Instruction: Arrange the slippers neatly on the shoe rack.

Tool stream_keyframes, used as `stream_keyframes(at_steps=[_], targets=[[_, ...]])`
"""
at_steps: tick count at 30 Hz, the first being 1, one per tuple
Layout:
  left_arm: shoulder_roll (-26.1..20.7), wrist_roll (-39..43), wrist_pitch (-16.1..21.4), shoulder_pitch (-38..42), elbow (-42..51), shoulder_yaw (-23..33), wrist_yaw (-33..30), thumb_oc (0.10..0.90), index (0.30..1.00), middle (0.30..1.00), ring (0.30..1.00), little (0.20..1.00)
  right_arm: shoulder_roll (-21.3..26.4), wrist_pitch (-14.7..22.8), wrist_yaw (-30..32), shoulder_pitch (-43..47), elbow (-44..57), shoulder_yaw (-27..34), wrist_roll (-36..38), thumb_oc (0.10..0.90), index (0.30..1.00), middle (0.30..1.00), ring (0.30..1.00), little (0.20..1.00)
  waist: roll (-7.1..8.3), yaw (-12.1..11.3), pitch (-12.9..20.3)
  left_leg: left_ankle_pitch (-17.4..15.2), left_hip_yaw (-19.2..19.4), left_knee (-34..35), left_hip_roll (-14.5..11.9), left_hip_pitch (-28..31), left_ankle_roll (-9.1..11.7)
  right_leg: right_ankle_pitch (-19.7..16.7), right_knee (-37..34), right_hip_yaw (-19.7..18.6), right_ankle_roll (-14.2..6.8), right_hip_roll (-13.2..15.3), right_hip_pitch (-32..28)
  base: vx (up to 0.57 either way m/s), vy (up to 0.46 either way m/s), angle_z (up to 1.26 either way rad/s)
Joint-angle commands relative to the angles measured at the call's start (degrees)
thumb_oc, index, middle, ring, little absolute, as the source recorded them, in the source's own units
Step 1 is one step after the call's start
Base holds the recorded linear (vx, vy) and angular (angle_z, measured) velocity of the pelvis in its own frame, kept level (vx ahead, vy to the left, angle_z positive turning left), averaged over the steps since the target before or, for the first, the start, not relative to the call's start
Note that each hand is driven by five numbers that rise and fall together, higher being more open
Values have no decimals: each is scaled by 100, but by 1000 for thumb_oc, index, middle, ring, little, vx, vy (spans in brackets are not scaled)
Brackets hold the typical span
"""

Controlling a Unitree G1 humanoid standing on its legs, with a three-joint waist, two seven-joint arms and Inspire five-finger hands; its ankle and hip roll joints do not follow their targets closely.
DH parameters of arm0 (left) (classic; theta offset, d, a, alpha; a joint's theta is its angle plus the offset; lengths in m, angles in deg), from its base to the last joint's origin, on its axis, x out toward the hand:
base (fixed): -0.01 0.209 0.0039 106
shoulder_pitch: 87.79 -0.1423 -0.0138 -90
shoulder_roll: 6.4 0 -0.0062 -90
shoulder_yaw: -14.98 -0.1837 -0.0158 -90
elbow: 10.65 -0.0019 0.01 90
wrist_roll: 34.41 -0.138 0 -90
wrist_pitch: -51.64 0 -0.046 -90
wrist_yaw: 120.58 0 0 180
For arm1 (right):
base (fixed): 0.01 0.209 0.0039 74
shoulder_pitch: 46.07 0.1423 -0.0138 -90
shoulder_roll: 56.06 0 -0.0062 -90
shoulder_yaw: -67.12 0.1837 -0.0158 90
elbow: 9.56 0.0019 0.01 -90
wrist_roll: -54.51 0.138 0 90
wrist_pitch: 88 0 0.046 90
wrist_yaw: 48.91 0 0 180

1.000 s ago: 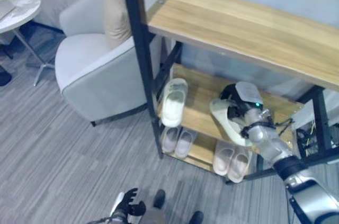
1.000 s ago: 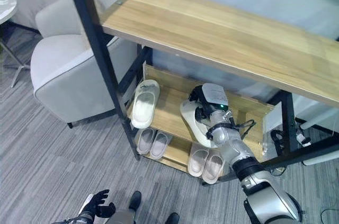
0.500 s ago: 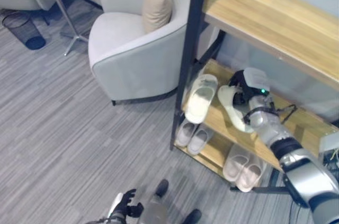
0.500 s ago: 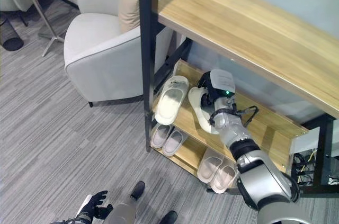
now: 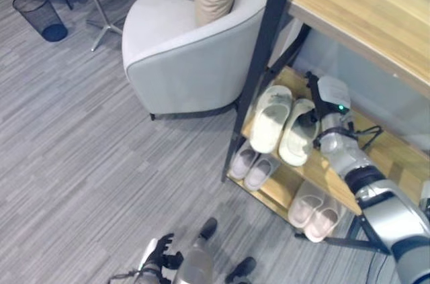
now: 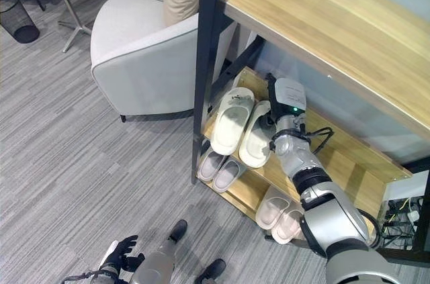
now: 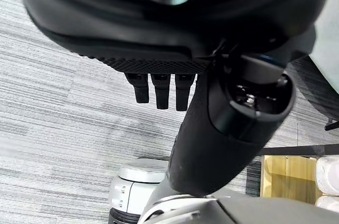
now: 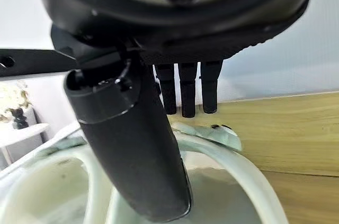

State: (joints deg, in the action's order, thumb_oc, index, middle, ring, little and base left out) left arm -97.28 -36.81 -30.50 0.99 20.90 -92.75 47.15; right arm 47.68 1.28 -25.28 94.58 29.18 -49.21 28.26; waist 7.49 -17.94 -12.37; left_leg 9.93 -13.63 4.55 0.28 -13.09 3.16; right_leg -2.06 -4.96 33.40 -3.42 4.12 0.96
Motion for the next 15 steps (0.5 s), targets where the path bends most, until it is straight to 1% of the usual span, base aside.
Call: stream_keyframes(at_steps=[1,3,4,11,15], targets=[[157,146,173,-57,-133,-317,-40,800,900,900,900,900,450,183,289,423,592,-221,68,800,900,900,900,900,45,66,397,-596,450,45,-164,346,245,428,131,-523,-395,410,-221,0,0,0],[167,150,170,-59,-125,-304,-31,800,900,900,900,900,464,207,241,345,698,-211,80,800,900,900,900,900,38,109,404,-600,476,45,-165,347,244,415,130,-543,-399,422,-217,-14,17,-3],[179,142,159,-61,-157,-275,-32,800,900,900,900,900,478,230,213,269,802,-199,83,800,900,900,900,900,33,166,418,-616,505,45,-171,360,240,409,128,-576,-399,430,-210,-10,20,-8],[200,155,133,-92,-159,-183,-15,800,900,900,900,900,475,273,64,-38,1181,-125,84,800,900,900,900,900,24,295,463,-653,591,45,-185,418,232,391,117,-672,-395,440,-207,-5,7,-4],[230,148,111,-86,-197,-116,25,800,900,900,900,900,490,350,-41,-377,1683,33,121,800,900,900,900,900,14,399,492,-668,641,45,-199,452,239,389,118,-709,-388,438,-209,-9,-2,-12]])
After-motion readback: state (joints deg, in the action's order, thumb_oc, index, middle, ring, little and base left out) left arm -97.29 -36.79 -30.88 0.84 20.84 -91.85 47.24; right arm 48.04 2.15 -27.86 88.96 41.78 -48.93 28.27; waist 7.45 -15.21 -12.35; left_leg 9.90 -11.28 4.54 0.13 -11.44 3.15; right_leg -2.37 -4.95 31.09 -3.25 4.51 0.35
